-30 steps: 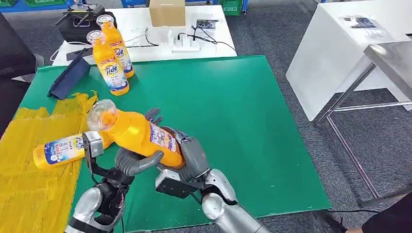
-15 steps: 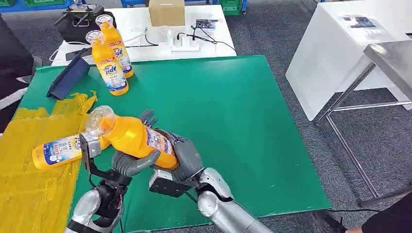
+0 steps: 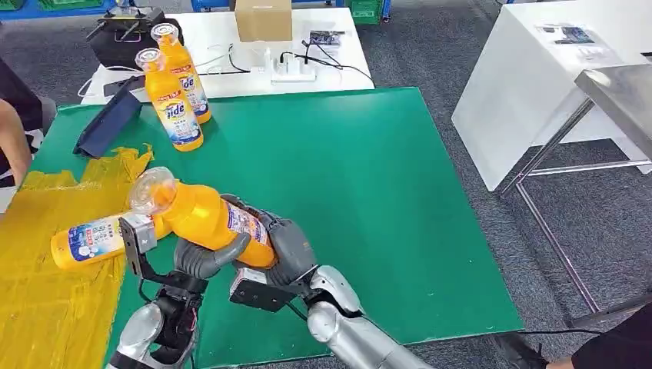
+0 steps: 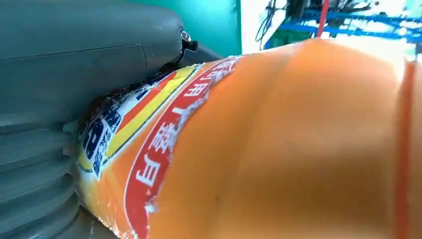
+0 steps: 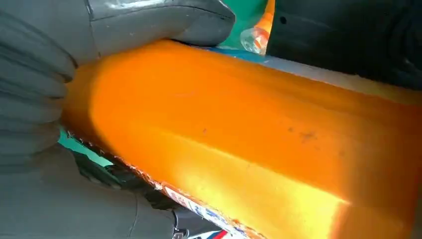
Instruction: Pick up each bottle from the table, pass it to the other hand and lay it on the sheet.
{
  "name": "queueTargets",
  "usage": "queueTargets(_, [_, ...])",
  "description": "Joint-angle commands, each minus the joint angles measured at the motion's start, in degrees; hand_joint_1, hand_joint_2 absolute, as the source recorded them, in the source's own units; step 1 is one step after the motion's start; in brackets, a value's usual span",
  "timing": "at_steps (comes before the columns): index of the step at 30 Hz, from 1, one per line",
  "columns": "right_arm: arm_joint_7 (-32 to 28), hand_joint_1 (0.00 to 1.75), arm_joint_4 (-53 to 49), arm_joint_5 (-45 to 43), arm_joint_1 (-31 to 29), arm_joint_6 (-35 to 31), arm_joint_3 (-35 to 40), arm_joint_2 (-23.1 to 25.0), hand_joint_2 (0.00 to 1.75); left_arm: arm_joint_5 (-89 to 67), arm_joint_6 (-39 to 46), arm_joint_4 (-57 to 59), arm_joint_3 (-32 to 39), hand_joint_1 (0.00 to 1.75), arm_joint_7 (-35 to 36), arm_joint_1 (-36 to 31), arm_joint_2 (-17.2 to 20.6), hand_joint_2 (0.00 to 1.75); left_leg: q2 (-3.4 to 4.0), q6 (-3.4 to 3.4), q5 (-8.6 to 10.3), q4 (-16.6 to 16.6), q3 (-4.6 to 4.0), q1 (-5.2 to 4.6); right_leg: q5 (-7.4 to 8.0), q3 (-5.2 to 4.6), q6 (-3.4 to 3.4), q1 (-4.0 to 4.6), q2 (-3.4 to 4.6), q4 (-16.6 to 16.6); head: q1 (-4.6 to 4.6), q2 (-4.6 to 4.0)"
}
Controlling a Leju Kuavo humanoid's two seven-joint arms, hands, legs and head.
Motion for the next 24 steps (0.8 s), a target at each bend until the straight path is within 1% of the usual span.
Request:
queueTargets(1, [-0.99, 0.00, 1.36, -1.44, 3.09, -2.61, 1.74, -1.18, 1.75, -9.47, 8.91, -4.53, 0.28, 1.75, -5.05, -4.56, 0.06, 1.75, -0.25, -0.01, -0.14, 0.07, 0.21, 0.08, -0.20, 0.37, -0.13, 0.12, -0.33, -0.01, 0.00, 0.00])
queueTargets(2, [-0.93, 0.00, -2.04, -2.15, 4.06, -2.40, 0.99, -2.16, 1.75, -12.85, 11.32, -5.14, 1.50, 1.75, -5.31, -5.11, 1.55, 1.75, -0.26, -0.02, -0.26, 0.16, 0.34, 0.09, -0.33, 0.52, -0.19, 0.14, -0.38, 0.06, -0.02, 0.00])
queueTargets(3, [-0.21, 0.00, -4.07, -2.28, 4.55, -1.24, 0.85, -2.86, 1.75, -12.68, 10.45, -5.29, 2.64, 1.75, -4.71, -5.19, 1.81, 1.75, -0.29, -0.03, -0.25, 0.16, 0.32, 0.10, -0.33, 0.51, -0.20, 0.15, -0.41, 0.07, 0.00, 0.00])
queueTargets(5, [-0.03, 0.00, -4.56, -2.25, 4.66, -0.93, 0.79, -3.04, 1.75, -12.64, 10.06, -5.33, 3.04, 1.75, -4.58, -5.22, 1.84, 1.75, -0.17, -0.03, -0.05, 0.00, 0.08, 0.05, -0.09, 0.19, -0.09, 0.08, -0.21, -0.02, 0.00, 0.00])
queueTargets(6, [-0.03, 0.00, -4.56, -2.25, 4.66, -0.93, 0.79, -3.04, 1.75, -12.64, 10.06, -5.33, 3.04, 1.75, -4.58, -5.22, 1.84, 1.75, -0.18, -0.03, -0.16, 0.07, 0.23, 0.05, -0.20, 0.38, -0.14, 0.09, -0.24, 0.02, 0.00, 0.00])
queueTargets(7, [-0.02, 0.00, -4.53, -2.25, 4.70, -0.87, 0.79, -3.03, 1.75, -12.66, 10.06, -5.28, 2.90, 1.75, -4.58, -5.11, 1.58, 1.75, -0.18, -0.02, -0.08, 0.02, 0.09, 0.02, -0.11, 0.23, -0.09, 0.05, -0.15, 0.01, -0.02, 0.00])
queueTargets(8, [-0.73, 0.00, -7.39, -3.52, 6.15, -2.64, -1.74, -3.03, 1.75, -24.29, 18.58, -5.08, 3.08, 1.75, -4.79, -5.69, 2.74, 1.75, -0.12, -0.03, -0.15, 0.06, 0.18, 0.04, -0.15, 0.35, -0.13, 0.08, -0.12, 0.02, 0.00, 0.00])
queueTargets(9, [-1.11, 0.00, -10.41, -4.65, 7.18, -3.14, -3.23, -3.59, 1.75, -29.75, 21.86, -4.95, 3.82, 1.75, -3.97, -6.25, 4.08, 1.75, -0.07, -0.05, -0.08, 0.00, 0.02, 0.04, -0.03, 0.39, -0.08, 0.07, -0.06, -0.02, -0.02, 0.00])
queueTargets(10, [-0.98, 0.00, -14.94, -5.41, 8.65, -2.75, -4.62, -4.71, 1.75, -33.52, 23.35, -4.87, 5.02, 1.75, -3.11, -6.68, 4.92, 1.75, -0.08, -0.05, -0.19, 0.06, 0.16, 0.05, -0.12, 0.70, -0.13, 0.10, -0.11, 0.00, -0.02, 0.00])
queueTargets(11, [-0.99, 0.00, -21.63, -5.68, 10.72, -1.84, -6.59, -6.35, 1.75, -44.44, 27.48, -4.22, 6.68, 1.75, -1.91, -7.42, 6.17, 1.75, -0.09, -0.06, -0.28, 0.14, 0.27, 0.06, -0.22, 0.94, -0.18, 0.13, -0.16, 0.06, 0.00, 0.00])
queueTargets(12, [-1.48, 0.00, -26.43, -6.30, 12.08, -0.22, -7.96, -7.90, 1.75, -53.96, 28.04, -2.68, 6.76, 1.75, 1.08, -8.54, 7.97, 1.75, -0.14, -0.06, -0.13, 0.05, 0.09, 0.02, -0.11, 0.74, -0.10, 0.06, -0.18, 0.05, -0.02, 0.00])
queueTargets(13, [-1.73, 0.00, -32.42, -9.08, 14.56, 2.05, -11.78, -9.02, 1.75, -64.21, 27.75, -1.18, 7.14, 1.75, 4.74, -9.80, 9.51, 1.75, -0.15, -0.06, -0.22, 0.13, 0.20, 0.02, -0.21, 0.88, -0.15, 0.08, -0.23, 0.11, 0.00, 0.00])
queueTargets(14, [-1.88, 0.00, -35.84, -10.73, 16.09, 4.14, -14.06, -9.93, 1.75, -69.42, 27.50, -0.06, 7.42, 1.75, 6.34, -10.49, 10.47, 1.75, -0.19, 0.00, -0.02, 0.03, 0.02, -0.01, -0.09, 0.69, -0.09, 0.03, -0.22, 0.07, 0.00, 0.00])
queueTargets(15, [-2.13, 0.00, -38.84, -12.13, 17.65, 5.33, -17.09, -10.32, 1.75, -79.14, 26.20, 1.79, 6.65, 1.75, 9.79, -11.46, 12.92, 1.75, -0.27, -0.02, -0.15, 0.14, 0.16, 0.00, -0.24, 0.88, -0.15, 0.06, -0.31, 0.16, 0.00, 0.00])
queueTargets(16, [-2.51, 0.00, -41.10, -12.47, 18.94, 6.23, -19.57, -10.60, 1.75, -83.55, 25.06, 2.86, 6.70, 1.75, 11.69, -11.96, 14.02, 1.75, -0.34, -0.01, -0.05, 0.07, 0.07, 0.01, -0.16, 0.79, -0.11, 0.06, -0.36, 0.08, 0.00, 0.00])
queueTargets(17, [-2.94, 0.00, -43.65, -12.45, 20.60, 6.68, -22.90, -10.37, 1.75, -90.07, 21.44, 4.97, 6.11, 1.75, 14.67, -12.99, 16.35, 1.75, -0.39, 0.00, -0.14, 0.13, 0.23, 0.00, -0.27, 0.97, -0.16, 0.06, -0.44, 0.13, 0.00, 0.00])
queueTargets(18, [-3.41, 0.00, -45.12, -13.16, 21.46, 6.96, -25.13, -9.87, 1.75, -93.74, 18.70, 6.75, 5.62, 1.75, 16.16, -13.59, 17.67, 1.75, -0.42, 0.00, -0.02, 0.07, 0.09, -0.01, -0.22, 0.29, -0.14, 0.02, -0.43, 0.13, 0.00, 0.00])
queueTargets(19, [-3.83, 0.00, -46.58, -13.83, 22.28, 7.42, -26.64, -9.72, 1.75, -95.55, 17.05, 8.65, 5.30, 1.75, 16.79, -14.09, 18.38, 1.75, -0.46, 0.00, -0.08, 0.10, 0.18, -0.01, -0.29, 0.42, -0.18, 0.04, -0.46, 0.13, 0.02, 0.00])
queueTargets(23, [-3.86, 0.00, -46.62, -13.76, 22.45, 7.95, -26.76, -9.06, 1.75, -95.97, 17.42, 9.48, 5.10, 1.75, 16.69, -14.18, 18.07, 1.75, -0.29, -0.06, -0.09, 0.01, 0.06, 0.00, -0.12, 0.25, -0.13, 0.03, -0.23, 0.02, 0.00, 0.00])
queueTargets(24, [-3.86, 0.00, -46.62, -13.76, 22.45, 7.95, -26.76, -9.06, 1.75, -95.97, 17.42, 9.48, 5.10, 1.75, 16.69, -14.18, 18.07, 1.75, -0.21, -0.07, -0.22, 0.08, 0.22, 0.03, -0.21, 0.48, -0.21, 0.08, -0.20, 0.06, 0.00, 0.00])
